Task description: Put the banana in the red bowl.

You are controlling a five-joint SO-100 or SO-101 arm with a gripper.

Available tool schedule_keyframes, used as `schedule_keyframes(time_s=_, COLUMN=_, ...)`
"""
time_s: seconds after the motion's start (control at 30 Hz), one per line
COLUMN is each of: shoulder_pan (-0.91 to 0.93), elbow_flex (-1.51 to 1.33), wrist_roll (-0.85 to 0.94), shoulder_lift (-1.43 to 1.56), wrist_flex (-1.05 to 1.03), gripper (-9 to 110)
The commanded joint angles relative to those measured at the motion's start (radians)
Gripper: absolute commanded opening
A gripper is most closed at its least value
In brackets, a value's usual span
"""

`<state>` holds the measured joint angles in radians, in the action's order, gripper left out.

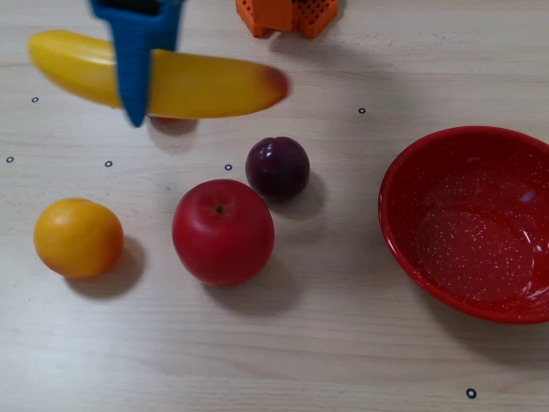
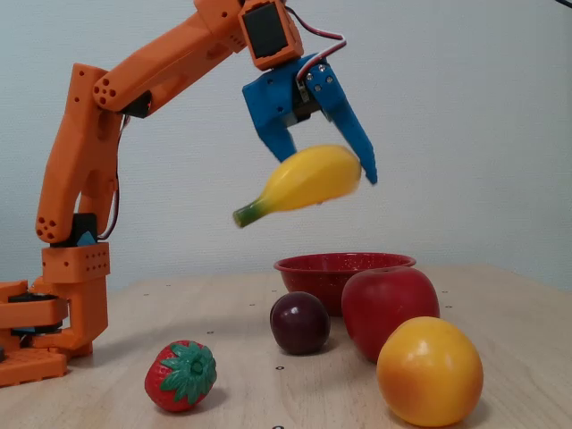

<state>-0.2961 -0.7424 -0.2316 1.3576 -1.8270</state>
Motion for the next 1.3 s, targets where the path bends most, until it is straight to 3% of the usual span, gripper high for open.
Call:
schedule_keyframes(time_s=0.0, shoulder_pan=0.132, elbow_flex=0.109, wrist_roll=0.083, shoulder_lift=0.179, wrist_flex=-0.087, gripper=0)
schedule_keyframes(time_s=0.4, shoulder_pan=0.635, elbow_flex=0.028, wrist_roll=0.465, shoulder_lift=0.259, wrist_flex=0.137, gripper=0)
schedule_keyframes(time_s=0.57, shoulder_pan=0.755, elbow_flex=-0.067, wrist_roll=0.479, shoulder_lift=0.212, wrist_flex=0.262, gripper=0)
schedule_keyframes(time_s=0.77, shoulder_pan=0.816, elbow_flex=-0.083, wrist_roll=0.44, shoulder_lift=0.055, wrist_flex=0.371, gripper=0)
schedule_keyframes(time_s=1.27, shoulder_pan=0.808, elbow_flex=0.011, wrist_roll=0.356, shoulder_lift=-0.227, wrist_flex=0.419, gripper=0)
